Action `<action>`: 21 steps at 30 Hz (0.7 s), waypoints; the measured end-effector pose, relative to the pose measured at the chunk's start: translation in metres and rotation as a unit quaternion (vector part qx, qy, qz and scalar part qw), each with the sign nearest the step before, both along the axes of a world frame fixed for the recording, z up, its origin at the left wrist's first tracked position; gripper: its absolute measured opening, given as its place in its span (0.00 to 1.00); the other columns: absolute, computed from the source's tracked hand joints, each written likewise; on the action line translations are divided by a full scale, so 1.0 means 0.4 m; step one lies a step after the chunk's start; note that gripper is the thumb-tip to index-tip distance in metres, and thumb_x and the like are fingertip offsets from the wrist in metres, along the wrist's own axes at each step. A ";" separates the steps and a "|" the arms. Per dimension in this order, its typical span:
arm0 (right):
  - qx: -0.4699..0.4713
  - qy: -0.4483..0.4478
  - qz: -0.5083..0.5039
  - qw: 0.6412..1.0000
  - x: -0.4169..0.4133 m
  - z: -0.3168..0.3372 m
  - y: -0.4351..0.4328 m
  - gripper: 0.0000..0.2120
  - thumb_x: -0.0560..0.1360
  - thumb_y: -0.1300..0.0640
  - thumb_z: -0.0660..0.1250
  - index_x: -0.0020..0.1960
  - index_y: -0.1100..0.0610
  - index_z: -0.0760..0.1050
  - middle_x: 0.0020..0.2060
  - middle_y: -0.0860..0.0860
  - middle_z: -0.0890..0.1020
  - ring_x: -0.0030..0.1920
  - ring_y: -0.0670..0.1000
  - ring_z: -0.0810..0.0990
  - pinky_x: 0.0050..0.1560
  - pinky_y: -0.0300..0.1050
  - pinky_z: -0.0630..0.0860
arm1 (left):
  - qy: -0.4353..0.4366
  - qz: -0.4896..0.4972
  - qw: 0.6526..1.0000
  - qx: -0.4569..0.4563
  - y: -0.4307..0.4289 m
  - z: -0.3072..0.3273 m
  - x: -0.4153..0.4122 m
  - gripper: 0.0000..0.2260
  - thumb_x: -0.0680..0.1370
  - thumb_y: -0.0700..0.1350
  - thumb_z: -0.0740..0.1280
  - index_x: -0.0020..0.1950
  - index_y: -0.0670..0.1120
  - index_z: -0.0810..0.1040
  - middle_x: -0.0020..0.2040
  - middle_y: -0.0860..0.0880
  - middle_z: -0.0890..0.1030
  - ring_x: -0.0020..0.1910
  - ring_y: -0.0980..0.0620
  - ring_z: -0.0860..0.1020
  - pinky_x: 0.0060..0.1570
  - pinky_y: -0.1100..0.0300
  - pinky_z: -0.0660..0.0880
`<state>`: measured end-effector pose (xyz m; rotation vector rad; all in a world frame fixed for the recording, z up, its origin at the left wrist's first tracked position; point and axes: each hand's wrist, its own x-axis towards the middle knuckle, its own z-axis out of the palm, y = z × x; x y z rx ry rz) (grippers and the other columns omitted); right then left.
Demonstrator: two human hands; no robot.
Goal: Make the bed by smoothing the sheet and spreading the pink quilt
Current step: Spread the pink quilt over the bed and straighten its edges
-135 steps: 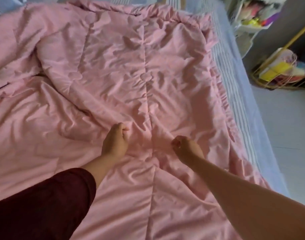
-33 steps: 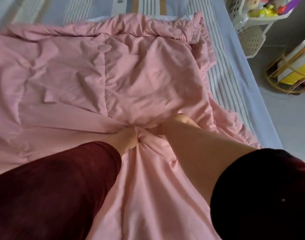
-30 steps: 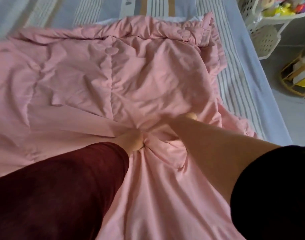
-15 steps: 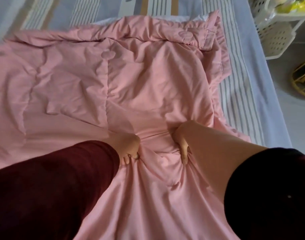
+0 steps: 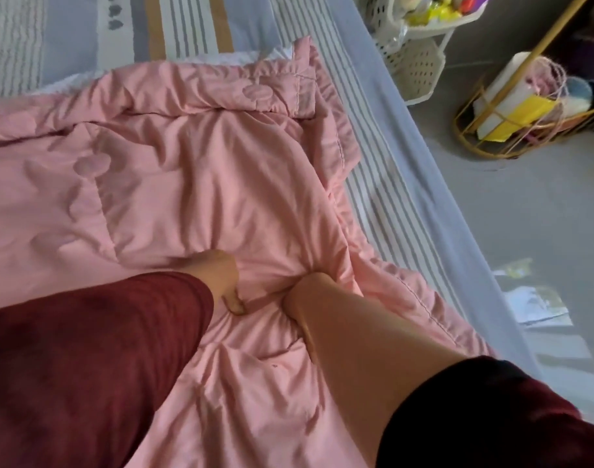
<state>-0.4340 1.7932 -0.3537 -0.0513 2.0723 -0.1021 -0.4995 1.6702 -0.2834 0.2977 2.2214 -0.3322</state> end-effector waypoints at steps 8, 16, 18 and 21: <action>0.048 -0.044 0.026 0.998 0.012 0.035 -0.013 0.24 0.83 0.47 0.47 0.78 0.52 0.55 0.78 0.48 0.53 0.78 0.52 0.49 0.76 0.55 0.49 | -0.046 -0.017 0.998 -0.034 -0.023 -0.034 -0.023 0.37 0.58 0.62 0.79 0.61 0.45 0.77 0.61 0.47 0.79 0.58 0.48 0.79 0.54 0.60 0.75; -0.009 -0.036 -0.007 0.999 0.034 0.194 0.003 0.22 0.83 0.56 0.53 0.76 0.59 0.59 0.76 0.53 0.61 0.77 0.56 0.55 0.76 0.52 0.53 | -0.039 -0.020 0.998 -0.046 -0.023 -0.034 -0.022 0.40 0.58 0.65 0.77 0.63 0.46 0.76 0.62 0.48 0.78 0.58 0.48 0.78 0.58 0.58 0.75; -0.013 -0.035 0.007 0.999 0.029 0.195 0.009 0.22 0.83 0.55 0.52 0.76 0.59 0.61 0.76 0.53 0.62 0.76 0.55 0.57 0.76 0.51 0.53 | -0.040 0.016 0.999 -0.006 -0.047 -0.040 -0.016 0.38 0.57 0.63 0.79 0.62 0.48 0.77 0.60 0.49 0.80 0.57 0.49 0.79 0.53 0.62 0.74; -0.050 -0.023 0.075 0.996 0.031 0.212 0.023 0.16 0.80 0.50 0.63 0.62 0.59 0.77 0.63 0.52 0.77 0.63 0.50 0.73 0.65 0.42 0.64 | 0.000 0.053 0.998 0.032 -0.075 -0.065 -0.008 0.58 0.42 0.68 0.77 0.69 0.50 0.71 0.64 0.46 0.77 0.63 0.43 0.75 0.61 0.51 0.72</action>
